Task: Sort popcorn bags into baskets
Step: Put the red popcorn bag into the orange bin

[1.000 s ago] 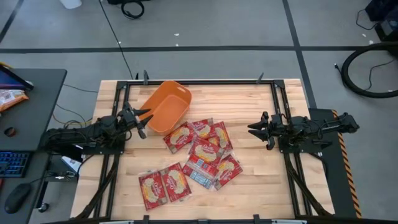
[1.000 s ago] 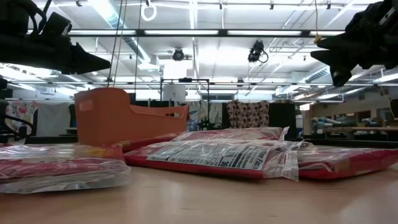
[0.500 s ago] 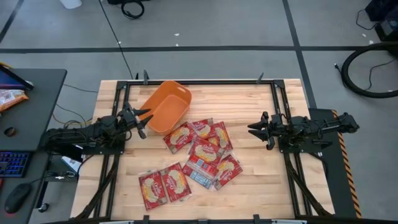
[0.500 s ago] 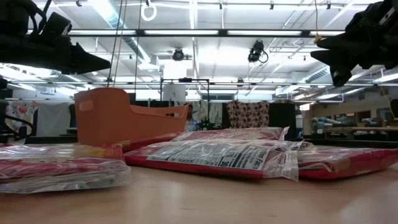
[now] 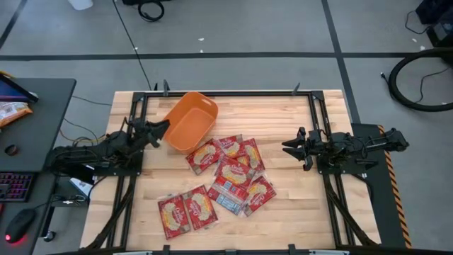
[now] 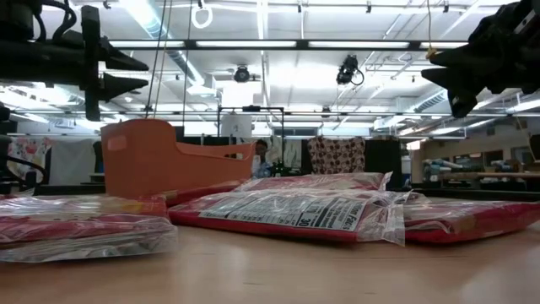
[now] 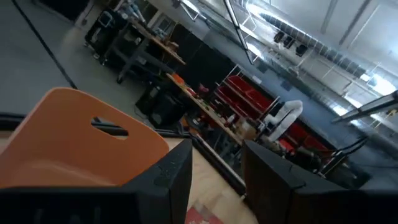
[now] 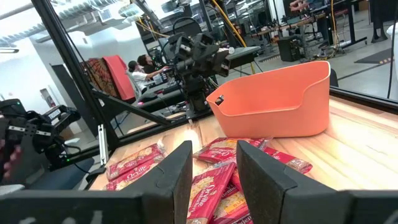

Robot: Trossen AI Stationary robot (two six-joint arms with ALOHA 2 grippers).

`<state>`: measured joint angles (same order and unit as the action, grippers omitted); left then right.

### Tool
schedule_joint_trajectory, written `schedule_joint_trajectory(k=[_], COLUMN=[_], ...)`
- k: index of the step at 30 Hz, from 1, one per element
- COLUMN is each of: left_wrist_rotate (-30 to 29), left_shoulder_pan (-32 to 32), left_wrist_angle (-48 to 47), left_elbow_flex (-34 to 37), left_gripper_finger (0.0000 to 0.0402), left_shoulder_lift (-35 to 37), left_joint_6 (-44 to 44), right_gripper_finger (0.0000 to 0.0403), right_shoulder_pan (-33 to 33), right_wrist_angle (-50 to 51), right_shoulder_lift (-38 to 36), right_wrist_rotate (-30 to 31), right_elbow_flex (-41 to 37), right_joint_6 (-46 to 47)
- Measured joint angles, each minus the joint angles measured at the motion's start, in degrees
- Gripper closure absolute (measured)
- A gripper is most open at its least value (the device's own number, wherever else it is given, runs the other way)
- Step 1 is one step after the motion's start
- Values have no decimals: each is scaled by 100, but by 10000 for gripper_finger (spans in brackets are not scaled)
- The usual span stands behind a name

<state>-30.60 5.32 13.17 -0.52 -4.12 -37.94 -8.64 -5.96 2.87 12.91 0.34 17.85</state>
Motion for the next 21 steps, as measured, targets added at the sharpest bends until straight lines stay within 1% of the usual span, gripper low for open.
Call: schedule_joint_trajectory(k=[2,4,7,9,11,15,17,19,21], left_wrist_rotate=[-5,-20,-219,-318,-414,-396,-390,-374,-311], left_shoulder_pan=[0,0,0,0,2,2,2,2,4], left_wrist_angle=[266,605,822,1006,1082,1170,1159,1311,1548], left_elbow_flex=[1,0,1,1,-1,0,0,-1,-1], left_gripper_finger=[260,260,260,260,260,260,260,260,260], left_shoulder_lift=[0,2,2,3,4,2,2,0,-14], left_joint_6=[-276,-776,-1281,-1536,-1681,-1698,-1826,-2360,-2575], right_gripper_finger=[272,272,272,272,272,272,272,272,272], right_shoulder_pan=[-2,-2,0,0,-2,0,0,0,0], right_wrist_angle=[0,-16,-220,-263,-328,-665,-999,-1359,-1741], right_shoulder_lift=[2,1,2,2,2,2,2,2,2], right_wrist_rotate=[-1,75,296,337,337,429,444,433,399], right_elbow_flex=[2,2,2,2,2,2,2,2,2], right_joint_6=[-10,-138,-310,-298,-258,-327,-124,245,571])
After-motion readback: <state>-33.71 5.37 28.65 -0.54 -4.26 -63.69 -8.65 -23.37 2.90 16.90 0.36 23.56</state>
